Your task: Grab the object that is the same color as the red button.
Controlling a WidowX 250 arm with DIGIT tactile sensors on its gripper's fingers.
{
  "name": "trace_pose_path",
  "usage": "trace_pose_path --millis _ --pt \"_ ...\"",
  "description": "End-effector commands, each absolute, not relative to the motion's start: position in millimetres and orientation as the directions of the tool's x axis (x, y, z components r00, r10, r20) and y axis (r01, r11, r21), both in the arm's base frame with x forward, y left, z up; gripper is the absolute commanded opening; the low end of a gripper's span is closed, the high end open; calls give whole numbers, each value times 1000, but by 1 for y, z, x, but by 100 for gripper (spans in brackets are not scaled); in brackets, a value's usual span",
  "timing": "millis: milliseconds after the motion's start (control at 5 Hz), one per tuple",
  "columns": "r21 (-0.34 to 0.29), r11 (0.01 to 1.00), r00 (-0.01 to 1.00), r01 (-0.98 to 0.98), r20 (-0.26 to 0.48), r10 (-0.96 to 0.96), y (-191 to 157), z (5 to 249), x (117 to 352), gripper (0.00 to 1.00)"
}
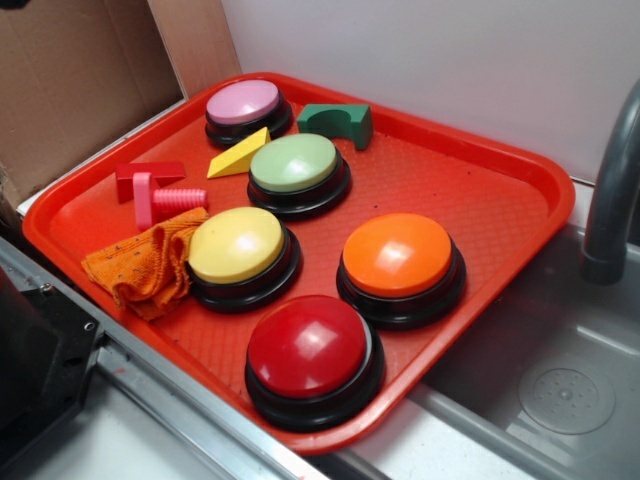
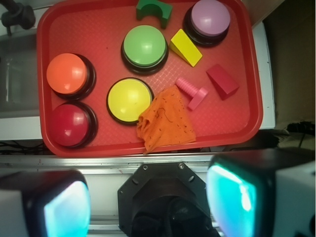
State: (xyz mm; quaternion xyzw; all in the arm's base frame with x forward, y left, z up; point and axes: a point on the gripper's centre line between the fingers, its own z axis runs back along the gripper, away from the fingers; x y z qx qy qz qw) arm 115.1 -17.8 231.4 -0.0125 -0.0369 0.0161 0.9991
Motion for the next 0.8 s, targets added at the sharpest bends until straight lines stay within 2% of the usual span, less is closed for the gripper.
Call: trace_pose_path --millis 0,200,400,600 --pt "2 987 982 -158 106 157 -3 187 144 100" --pt "18 970 965 -244 107 240 24 153 161 100" --pt "-36 952 948 -305 86 307 62 115 177 100" --pt "-36 939 936 -342 75 344 91 95 189 100"
